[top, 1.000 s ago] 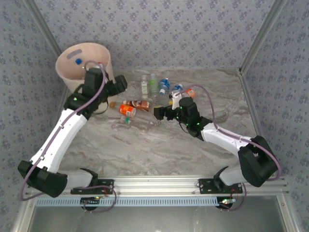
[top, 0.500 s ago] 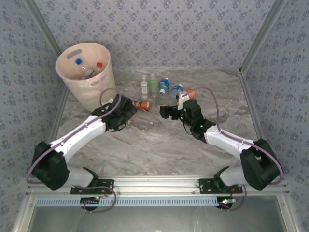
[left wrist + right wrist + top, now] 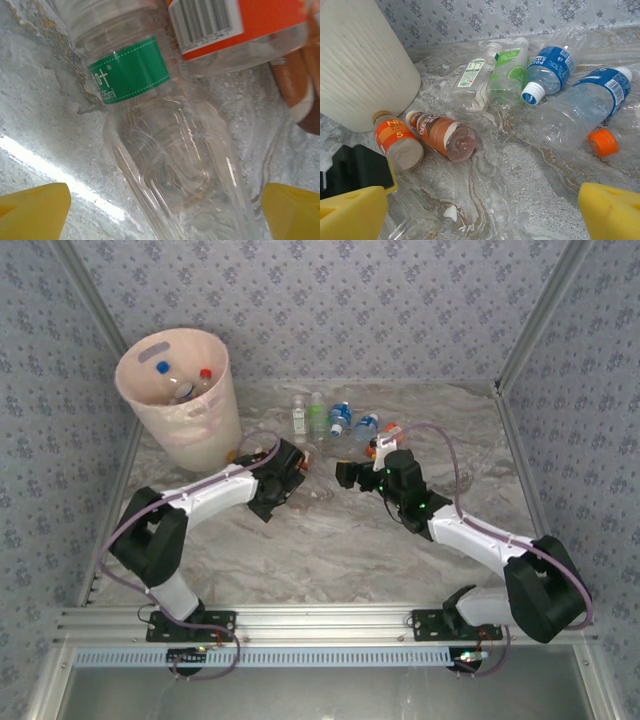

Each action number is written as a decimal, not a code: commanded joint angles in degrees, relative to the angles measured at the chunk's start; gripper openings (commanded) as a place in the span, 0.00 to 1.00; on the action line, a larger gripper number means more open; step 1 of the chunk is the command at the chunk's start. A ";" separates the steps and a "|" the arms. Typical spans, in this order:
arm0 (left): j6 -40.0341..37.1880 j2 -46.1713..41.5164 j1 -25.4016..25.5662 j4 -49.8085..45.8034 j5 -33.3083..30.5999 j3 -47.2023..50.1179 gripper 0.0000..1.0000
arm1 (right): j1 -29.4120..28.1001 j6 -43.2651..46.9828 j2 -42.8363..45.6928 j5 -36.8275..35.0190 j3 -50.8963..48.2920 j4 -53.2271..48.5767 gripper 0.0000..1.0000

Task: Put the plastic bottles in the bin

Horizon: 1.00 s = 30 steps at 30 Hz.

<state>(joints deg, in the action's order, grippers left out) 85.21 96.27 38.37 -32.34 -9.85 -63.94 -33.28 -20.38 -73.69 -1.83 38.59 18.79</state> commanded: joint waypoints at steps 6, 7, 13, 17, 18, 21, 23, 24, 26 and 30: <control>0.66 4.89 0.66 1.96 -1.07 -1.54 0.93 | 0.67 -0.36 1.80 -1.31 -0.42 -1.52 1.00; 0.45 4.98 0.80 2.71 -0.62 -0.89 0.92 | 0.66 -0.36 1.73 -1.40 -0.38 -1.56 1.00; -1.27 3.58 1.28 2.50 -1.53 2.02 0.66 | 0.82 -0.62 1.20 -1.36 -0.45 -1.39 1.00; -3.30 -0.31 1.35 0.91 -2.70 4.79 0.52 | 0.82 -0.62 0.76 -1.21 -0.44 -1.37 1.00; -4.15 -1.42 1.32 0.25 -2.87 5.32 0.50 | 0.89 -0.54 0.68 -1.13 -0.36 -1.30 1.00; -8.03 -6.48 1.29 -2.07 -3.84 7.73 0.47 | 0.97 -0.52 0.40 -0.81 -0.12 -1.21 1.00; -12.01 -11.39 1.40 -2.38 -4.50 9.62 0.45 | 1.04 -0.61 0.02 -0.64 -0.14 -0.86 1.00; -14.12 -13.60 1.49 -2.40 -4.84 10.33 0.45 | 1.07 -0.70 -0.05 -0.59 -0.10 -0.70 1.00; -19.32 -18.92 1.91 -2.79 -5.85 11.03 0.43 | 1.11 -0.86 -0.55 -0.44 -0.09 -0.17 1.00; -28.29 -28.02 3.46 -2.18 -11.17 9.31 0.44 | 1.10 -1.02 -1.48 -0.34 0.52 0.29 1.00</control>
<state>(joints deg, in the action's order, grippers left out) 66.72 73.21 40.88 -34.26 -15.99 -53.12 -32.49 -20.40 -74.17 -2.17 38.48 18.26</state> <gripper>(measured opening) 0.518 0.999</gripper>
